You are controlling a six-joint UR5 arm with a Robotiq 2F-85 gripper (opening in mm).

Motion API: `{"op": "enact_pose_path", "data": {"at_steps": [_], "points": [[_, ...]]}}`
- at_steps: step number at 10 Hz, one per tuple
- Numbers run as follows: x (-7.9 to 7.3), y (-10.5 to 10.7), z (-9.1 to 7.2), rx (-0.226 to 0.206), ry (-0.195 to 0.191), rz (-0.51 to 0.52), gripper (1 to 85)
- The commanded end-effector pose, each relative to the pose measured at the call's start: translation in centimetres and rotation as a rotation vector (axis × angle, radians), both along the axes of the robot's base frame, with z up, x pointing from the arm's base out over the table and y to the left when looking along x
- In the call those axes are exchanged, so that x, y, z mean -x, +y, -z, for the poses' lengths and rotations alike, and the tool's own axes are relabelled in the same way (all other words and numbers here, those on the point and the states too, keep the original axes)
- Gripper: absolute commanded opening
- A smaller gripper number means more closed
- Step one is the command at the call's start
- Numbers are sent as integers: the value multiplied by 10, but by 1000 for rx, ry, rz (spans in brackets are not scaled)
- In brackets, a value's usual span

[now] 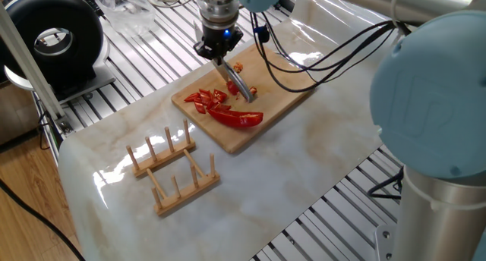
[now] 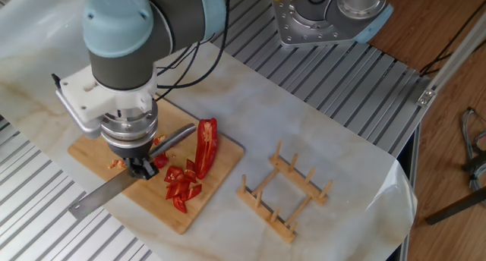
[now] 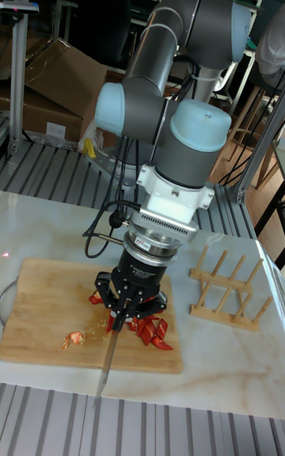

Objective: Chop the chili peppers

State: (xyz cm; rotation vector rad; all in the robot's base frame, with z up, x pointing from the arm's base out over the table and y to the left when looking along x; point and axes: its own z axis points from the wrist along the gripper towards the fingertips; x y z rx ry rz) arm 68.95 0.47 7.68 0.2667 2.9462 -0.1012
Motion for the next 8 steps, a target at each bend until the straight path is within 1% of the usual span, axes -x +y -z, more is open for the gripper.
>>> {"op": "enact_pose_path", "data": {"at_steps": [1, 3, 5, 6, 7, 8], "points": [[-4, 25, -9, -40, 19, 27, 13], [-7, 35, -15, -31, 32, 24, 13], [-7, 31, -11, 16, 38, -10, 13], [-5, 26, -9, 64, 43, -24, 13], [-3, 20, -7, 124, 48, -51, 13], [-1, 21, -3, 160, 51, -70, 13]]}}
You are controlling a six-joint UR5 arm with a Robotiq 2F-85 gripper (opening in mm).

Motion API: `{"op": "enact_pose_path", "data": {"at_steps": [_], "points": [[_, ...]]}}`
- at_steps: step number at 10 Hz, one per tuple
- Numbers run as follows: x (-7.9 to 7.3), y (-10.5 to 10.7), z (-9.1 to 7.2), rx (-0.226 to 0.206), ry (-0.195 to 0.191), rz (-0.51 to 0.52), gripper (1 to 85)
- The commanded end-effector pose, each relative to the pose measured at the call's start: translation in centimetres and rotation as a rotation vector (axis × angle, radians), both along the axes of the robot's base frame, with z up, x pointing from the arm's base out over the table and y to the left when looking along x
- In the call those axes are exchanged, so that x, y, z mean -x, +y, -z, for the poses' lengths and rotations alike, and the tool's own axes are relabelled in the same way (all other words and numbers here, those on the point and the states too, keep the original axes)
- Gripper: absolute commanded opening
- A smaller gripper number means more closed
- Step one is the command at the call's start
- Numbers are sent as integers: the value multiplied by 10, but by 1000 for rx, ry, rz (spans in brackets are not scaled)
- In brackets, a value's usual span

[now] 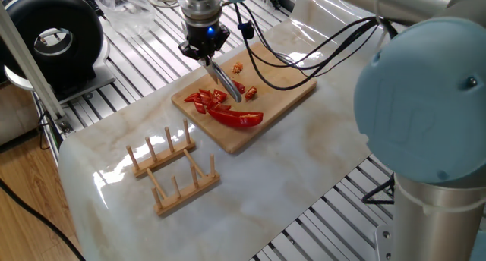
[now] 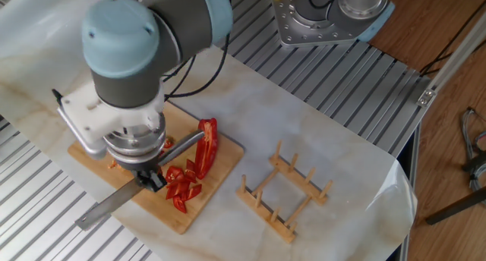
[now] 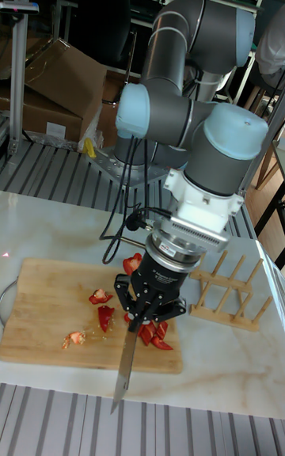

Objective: Chop the chili peppers

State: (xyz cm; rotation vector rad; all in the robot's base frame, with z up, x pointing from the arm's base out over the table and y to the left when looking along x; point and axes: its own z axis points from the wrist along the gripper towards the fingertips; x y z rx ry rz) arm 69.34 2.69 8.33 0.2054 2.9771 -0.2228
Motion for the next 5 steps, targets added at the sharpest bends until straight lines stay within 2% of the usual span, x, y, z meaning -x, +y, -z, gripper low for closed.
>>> {"op": "enact_pose_path", "data": {"at_steps": [1, 3, 4, 5], "points": [[6, -2, 7, 116, 13, -47, 13], [16, -2, 11, 162, 45, -83, 13], [21, -10, 9, 202, 69, -112, 13], [23, -12, 8, 220, 76, -122, 13]]}}
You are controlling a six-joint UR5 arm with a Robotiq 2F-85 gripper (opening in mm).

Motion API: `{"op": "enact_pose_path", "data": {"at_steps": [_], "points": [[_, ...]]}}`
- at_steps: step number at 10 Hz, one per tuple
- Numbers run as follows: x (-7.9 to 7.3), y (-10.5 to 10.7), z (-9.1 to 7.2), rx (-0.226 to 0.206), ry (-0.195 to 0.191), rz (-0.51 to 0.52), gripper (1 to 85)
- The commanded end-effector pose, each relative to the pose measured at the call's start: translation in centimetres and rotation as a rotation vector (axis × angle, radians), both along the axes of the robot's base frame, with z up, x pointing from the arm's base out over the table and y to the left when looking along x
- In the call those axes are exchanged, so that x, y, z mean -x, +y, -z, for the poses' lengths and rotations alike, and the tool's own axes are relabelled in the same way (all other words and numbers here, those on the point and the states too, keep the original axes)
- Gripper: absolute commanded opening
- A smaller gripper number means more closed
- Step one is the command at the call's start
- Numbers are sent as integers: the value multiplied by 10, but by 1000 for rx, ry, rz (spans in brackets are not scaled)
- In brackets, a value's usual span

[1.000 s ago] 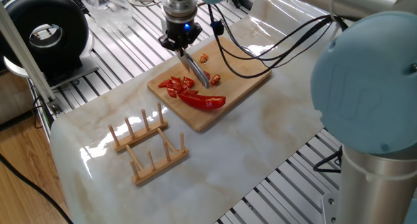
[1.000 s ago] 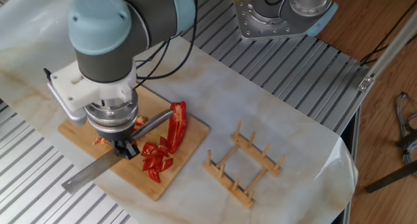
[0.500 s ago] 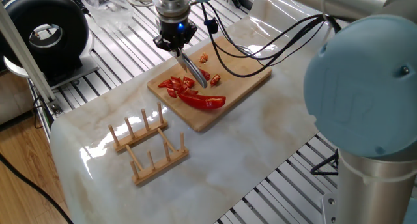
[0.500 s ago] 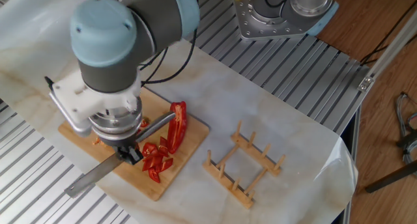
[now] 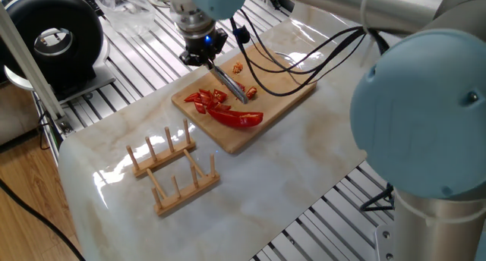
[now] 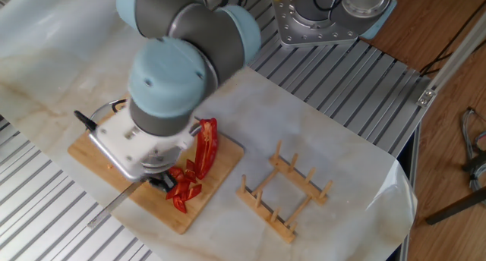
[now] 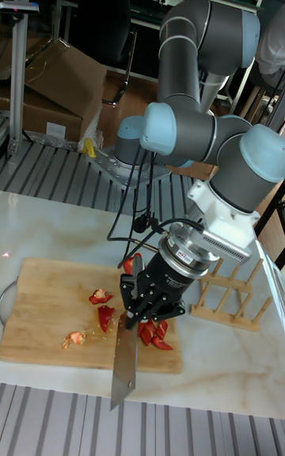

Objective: Chop the chili peppers

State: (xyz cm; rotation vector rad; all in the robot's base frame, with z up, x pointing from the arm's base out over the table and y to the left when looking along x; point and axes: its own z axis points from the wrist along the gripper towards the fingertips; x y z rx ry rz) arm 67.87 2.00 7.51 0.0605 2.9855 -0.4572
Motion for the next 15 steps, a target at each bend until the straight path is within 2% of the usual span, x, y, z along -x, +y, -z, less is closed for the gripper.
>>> {"op": "enact_pose_path", "data": {"at_steps": [1, 3, 4, 6, 8, 9, 15], "points": [[13, -6, 1, 69, 46, -37, 13], [16, -9, 5, 63, 51, -34, 13], [17, -9, 9, 47, 46, -31, 13], [20, -11, 15, 45, 34, -29, 13], [16, -13, 12, 53, 19, -34, 13], [13, -11, 11, 44, 11, -33, 13], [7, -36, 4, 117, -7, -93, 13]]}}
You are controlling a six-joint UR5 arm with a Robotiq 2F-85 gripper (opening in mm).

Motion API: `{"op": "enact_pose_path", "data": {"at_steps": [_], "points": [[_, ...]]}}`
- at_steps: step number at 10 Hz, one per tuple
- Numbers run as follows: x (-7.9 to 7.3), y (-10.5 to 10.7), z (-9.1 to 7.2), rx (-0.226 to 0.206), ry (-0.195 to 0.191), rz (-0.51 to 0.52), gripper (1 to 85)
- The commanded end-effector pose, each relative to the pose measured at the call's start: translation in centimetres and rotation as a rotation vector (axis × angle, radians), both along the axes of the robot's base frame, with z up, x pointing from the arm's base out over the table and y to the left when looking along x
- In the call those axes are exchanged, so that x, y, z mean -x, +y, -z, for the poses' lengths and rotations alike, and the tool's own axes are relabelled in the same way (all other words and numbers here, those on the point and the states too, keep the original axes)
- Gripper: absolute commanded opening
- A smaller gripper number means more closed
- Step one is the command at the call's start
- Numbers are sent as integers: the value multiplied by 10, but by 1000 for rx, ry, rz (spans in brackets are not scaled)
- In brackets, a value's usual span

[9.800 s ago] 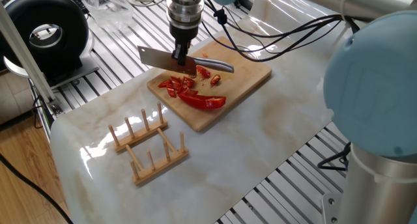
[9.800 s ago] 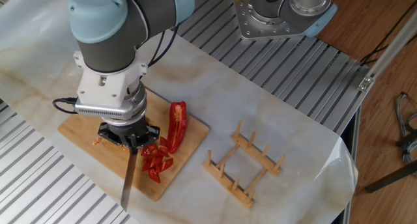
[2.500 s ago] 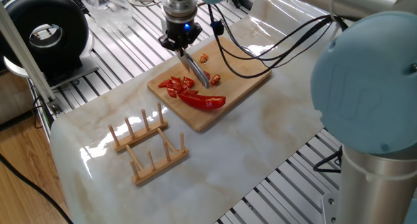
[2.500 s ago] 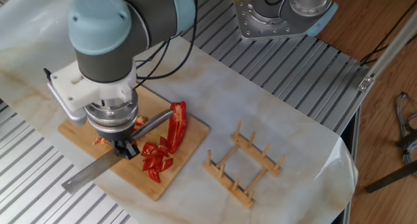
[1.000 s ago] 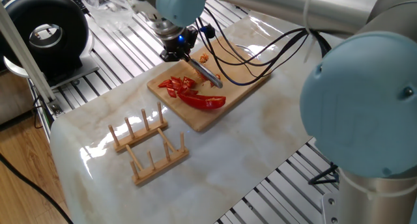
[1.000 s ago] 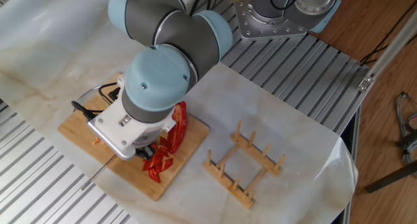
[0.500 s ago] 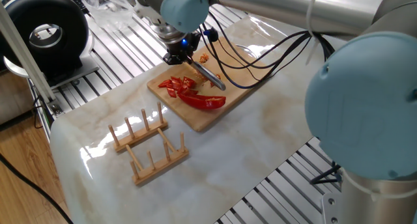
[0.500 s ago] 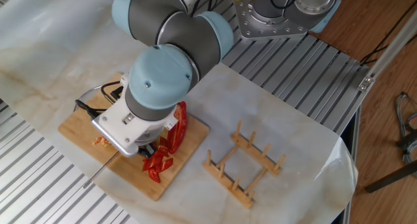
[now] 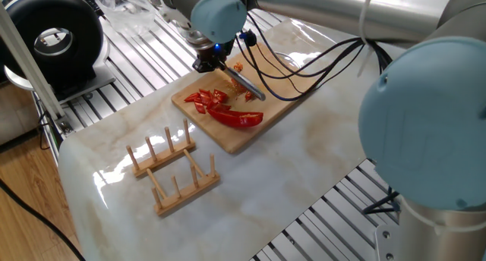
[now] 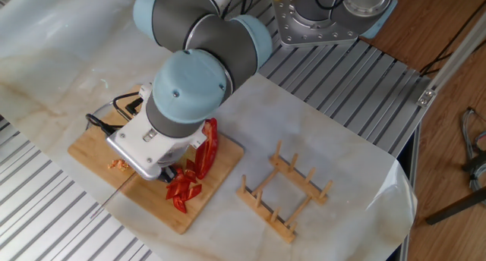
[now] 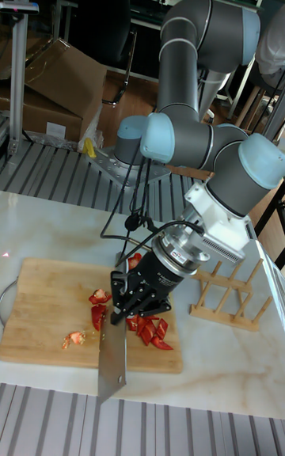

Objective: Chop the chili peppers

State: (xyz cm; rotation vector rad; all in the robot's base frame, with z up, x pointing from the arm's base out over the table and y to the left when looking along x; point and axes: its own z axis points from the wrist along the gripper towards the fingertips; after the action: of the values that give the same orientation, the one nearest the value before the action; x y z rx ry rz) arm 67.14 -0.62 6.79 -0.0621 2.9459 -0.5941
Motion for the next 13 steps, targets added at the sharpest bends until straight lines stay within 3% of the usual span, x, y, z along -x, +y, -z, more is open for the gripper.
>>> {"op": "enact_pose_path", "data": {"at_steps": [1, 3, 6, 8, 10, 11, 12, 13], "points": [[0, -15, -7, 35, 5, -33, 13], [3, -27, -11, 41, 23, -65, 13], [0, -43, -12, 55, 18, -114, 13], [-2, -19, -22, -30, 38, -157, 13], [1, 10, -44, -98, 90, -326, 13], [8, 22, -51, -122, 138, -456, 13], [12, 32, -58, -141, 159, -558, 13], [10, 23, -67, -91, 173, -662, 13]]}}
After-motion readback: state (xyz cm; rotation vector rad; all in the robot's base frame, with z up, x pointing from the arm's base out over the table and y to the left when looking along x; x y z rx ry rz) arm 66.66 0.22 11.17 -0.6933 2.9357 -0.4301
